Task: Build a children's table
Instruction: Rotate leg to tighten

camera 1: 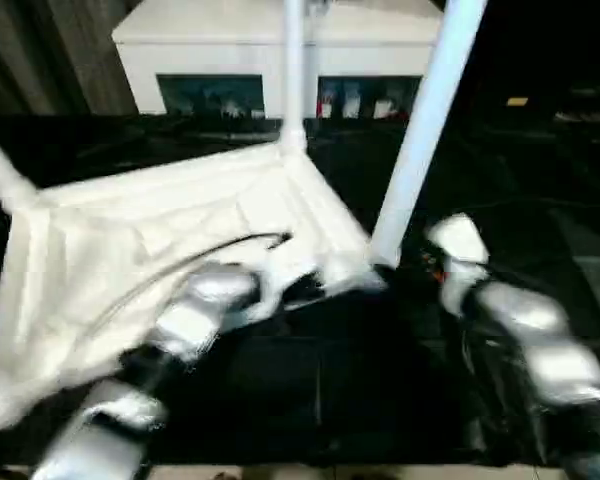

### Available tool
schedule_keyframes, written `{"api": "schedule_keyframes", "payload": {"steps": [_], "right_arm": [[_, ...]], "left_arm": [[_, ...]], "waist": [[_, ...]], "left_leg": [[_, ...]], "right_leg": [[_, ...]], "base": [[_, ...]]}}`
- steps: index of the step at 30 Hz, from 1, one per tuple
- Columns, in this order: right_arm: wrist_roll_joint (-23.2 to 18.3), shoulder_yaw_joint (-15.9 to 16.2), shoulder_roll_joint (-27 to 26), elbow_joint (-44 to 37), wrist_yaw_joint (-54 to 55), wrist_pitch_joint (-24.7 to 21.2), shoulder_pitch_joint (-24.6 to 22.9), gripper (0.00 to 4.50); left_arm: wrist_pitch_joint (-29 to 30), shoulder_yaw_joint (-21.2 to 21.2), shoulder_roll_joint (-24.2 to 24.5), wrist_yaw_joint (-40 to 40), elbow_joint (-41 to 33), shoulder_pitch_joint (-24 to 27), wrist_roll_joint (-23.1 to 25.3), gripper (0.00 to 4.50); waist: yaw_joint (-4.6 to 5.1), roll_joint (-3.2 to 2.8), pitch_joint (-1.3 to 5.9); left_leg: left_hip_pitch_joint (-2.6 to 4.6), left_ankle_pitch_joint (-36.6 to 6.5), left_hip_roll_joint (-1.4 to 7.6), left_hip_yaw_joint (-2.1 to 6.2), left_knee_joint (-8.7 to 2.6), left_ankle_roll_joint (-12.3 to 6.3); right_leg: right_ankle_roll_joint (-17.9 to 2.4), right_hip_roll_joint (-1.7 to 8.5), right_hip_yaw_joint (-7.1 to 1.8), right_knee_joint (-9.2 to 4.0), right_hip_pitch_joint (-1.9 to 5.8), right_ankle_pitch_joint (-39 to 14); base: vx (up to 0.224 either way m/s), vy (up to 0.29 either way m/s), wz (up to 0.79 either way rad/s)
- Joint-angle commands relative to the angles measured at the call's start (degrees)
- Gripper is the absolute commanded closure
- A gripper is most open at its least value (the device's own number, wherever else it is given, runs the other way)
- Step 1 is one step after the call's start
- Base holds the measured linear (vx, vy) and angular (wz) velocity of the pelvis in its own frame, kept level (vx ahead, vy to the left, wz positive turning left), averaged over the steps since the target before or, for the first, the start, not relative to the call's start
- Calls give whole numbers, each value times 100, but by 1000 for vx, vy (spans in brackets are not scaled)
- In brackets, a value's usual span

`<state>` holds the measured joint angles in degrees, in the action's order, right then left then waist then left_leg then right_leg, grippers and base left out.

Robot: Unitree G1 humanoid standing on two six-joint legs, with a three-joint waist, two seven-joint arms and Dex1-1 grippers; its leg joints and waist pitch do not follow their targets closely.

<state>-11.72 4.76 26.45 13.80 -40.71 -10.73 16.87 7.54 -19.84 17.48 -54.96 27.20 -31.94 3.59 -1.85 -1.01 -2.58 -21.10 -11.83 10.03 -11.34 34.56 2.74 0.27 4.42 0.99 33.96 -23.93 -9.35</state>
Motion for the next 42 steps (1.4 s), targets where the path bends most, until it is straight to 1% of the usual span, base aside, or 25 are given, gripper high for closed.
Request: {"api": "schedule_keyframes", "payload": {"steps": [1, 2, 3, 4, 8, 9, 11, 12, 13, 14, 15, 18, 24, 28, 29, 31, 32, 34, 35, 36, 37, 38, 39, 40, 42], "right_arm": [[-214, 137, 87, -311, -519, -67, -72, 60], [-342, 222, 314, -481, -922, -162, -171, 60], [-364, 248, 384, -524, -1054, -164, -195, 60], [-396, 264, 454, -537, -1276, -273, -168, 60], [-226, 394, 284, -194, -1252, -244, 90, 60], [-220, 414, 258, -143, -1240, -258, 126, 60], [-184, 455, 218, -26, -1258, -285, 196, 60], [-132, 484, 205, 54, -1250, -274, 233, 76], [-77, 504, 200, 118, -1211, -257, 262, 86], [-38, 521, 197, 174, -1178, -248, 287, 86], [13, 548, 215, 221, -1206, -247, 307, 93], [124, 606, 252, 361, -1339, -201, 352, 119], [25, 529, 189, 432, -1310, -234, 415, 166], [-44, 455, 86, 469, -1267, -258, 371, 175], [-32, 359, -35, 547, -1068, -276, 357, 175], [-29, 314, -92, 590, -959, -285, 359, 176], [27, 247, -182, 688, -690, -289, 390, 176], [206, -109, -642, 1131, 682, -415, 556, 176], [256, -281, -864, 1293, 1316, -469, 621, 176], [281, -371, -978, 1374, 1642, -494, 655, 177], [351, -541, -1315, 1584, 2431, -518, 751, 177], [354, -549, -1353, 1606, 2495, -516, 764, 177], [387, -616, -1658, 1793, 3002, -497, 875, 177], [437, -635, -1918, 2006, 3391, -414, 1013, 177], [532, -581, -2160, 2302, 3750, -239, 1211, 177]], "left_arm": [[-65, -149, 80, -380, -108, 32, 9, 450], [-14, -174, 232, -685, -209, 54, -89, 450], [16, -176, 279, -792, -250, 60, -133, 450], [74, -164, 364, -1082, -362, 63, -281, 450], [78, -155, 358, -1231, -433, 24, -397, 450], [65, -155, 354, -1217, -425, 14, -395, 450], [47, -156, 349, -1210, -395, -6, -391, 450], [38, -157, 344, -1205, -376, -14, -379, 450], [32, -158, 346, -1199, -367, -17, -368, 450], [27, -161, 349, -1196, -362, -18, -359, 450], [42, -160, 359, -1210, -371, -17, -357, 450], [88, -133, 382, -1234, -405, -5, -349, 450], [82, -122, 410, -1215, -401, -7, -369, 450], [67, -123, 413, -1227, -369, -2, -367, 450], [68, -127, 412, -1222, -365, 10, -365, 450], [68, -128, 409, -1216, -363, 14, -364, 450], [75, -121, 397, -1163, -349, 17, -348, 450], [189, -76, 228, -586, -130, -61, -134, 450], [261, -15, 75, -234, -2, -118, -71, 450], [301, 19, -13, -46, 66, -150, -43, 450], [508, 90, -310, 434, 217, -237, -2, 450], [524, 91, -346, 489, 237, -249, 8, 450], [653, 101, -631, 929, 394, -342, 88, 450], [728, 112, -899, 1317, 565, -440, 147, 450], [771, 120, -1197, 1744, 797, -563, 209, 450]], "waist": [[-4, 38, 343], [-4, 28, 333], [-10, 37, 341], [-8, 38, 329], [-3, 52, 330], [-15, 46, 336], [-37, 66, 342], [-48, 57, 343], [-52, 82, 358], [-67, 78, 356], [-68, 97, 359], [-68, 92, 349], [-74, 85, 351], [-69, 81, 351], [-64, 81, 350], [-46, 78, 345], [-28, 77, 339], [4, 60, 332], [59, 46, 331], [75, 55, 328], [86, 50, 322], [104, 45, 325], [101, 45, 336], [125, 22, 337], [137, 38, 357]], "left_leg": [[42, -1286, 266, 121, -432, -475], [60, -1332, 276, 115, -436, -460], [50, -1343, 278, 128, -437, -449], [56, -1326, 284, 123, -445, -438], [64, -1302, 279, 116, -438, -369], [83, -1256, 282, 111, -430, -355], [76, -1163, 285, 106, -426, -363], [71, -1101, 283, 107, -425, -372], [58, -974, 277, 106, -412, -394], [55, -892, 275, 101, -405, -419], [51, -866, 273, 100, -403, -436], [56, -919, 276, 101, -403, -457], [57, -907, 277, 105, -403, -440], [58, -927, 275, 104, -402, -436], [56, -935, 276, 106, -404, -428], [53, -1021, 270, 108, -412, -378], [58, -1056, 273, 112, -423, -335], [58, -1098, 264, 108, -427, -261], [55, -1232, 254, 132, -453, -43], [56, -1305, 244, 139, -459, 9], [101, -1428, 245, 122, -455, 82], [103, -1487, 238, 127, -453, 112], [91, -1495, 237, 141, -461, 133], [86, -1459, 230, 131, -456, 133], [95, -1425, 213, 129, -443, 117]], "right_leg": [[-1408, 289, -133, -377, 300, -1140], [-1414, 293, -143, -393, 280, -1198], [-1411, 301, -141, -381, 307, -1232], [-1430, 296, -144, -382, 284, -1237], [-1482, 305, -145, -383, 263, -1313], [-1504, 300, -147, -372, 252, -1258], [-1508, 303, -152, -358, 265, -1133], [-1515, 304, -151, -349, 271, -1061], [-1540, 307, -150, -321, 288, -915], [-1554, 308, -148, -318, 290, -828], [-1556, 307, -146, -313, 296, -800], [-1544, 311, -142, -319, 291, -924], [-1511, 311, -146, -318, 295, -947], [-1517, 312, -147, -321, 295, -965], [-1517, 308, -144, -320, 295, -971], [-1501, 310, -143, -334, 288, -1095], [-1479, 304, -142, -338, 285, -1153], [-1468, 300, -146, -351, 265, -1233], [-1376, 300, -132, -365, 273, -1515], [-1335, 290, -124, -375, 266, -1616], [-1288, 286, -146, -406, 216, -1721], [-1284, 287, -148, -412, 211, -1768], [-1243, 283, -140, -413, 243, -1741], [-1264, 280, -158, -410, 222, -1585], [-1274, 273, -148, -412, 237, -1481]], "base": [[0, 0, 0], [0, 0, 0], [0, 0, 0], [0, 0, 0], [0, 0, 0], [0, 0, 0], [0, 0, 0], [0, 0, 0], [0, 0, 0], [0, 0, 0], [0, 0, 0], [0, 0, 0], [0, 0, 0], [0, 0, 0], [0, 0, 0], [0, 0, 0], [0, 0, 0], [0, 0, 0], [0, 0, 0], [0, 0, 0], [0, 0, 0], [0, 0, 0], [0, 0, 0], [0, 0, 0], [0, 0, 0]]}}
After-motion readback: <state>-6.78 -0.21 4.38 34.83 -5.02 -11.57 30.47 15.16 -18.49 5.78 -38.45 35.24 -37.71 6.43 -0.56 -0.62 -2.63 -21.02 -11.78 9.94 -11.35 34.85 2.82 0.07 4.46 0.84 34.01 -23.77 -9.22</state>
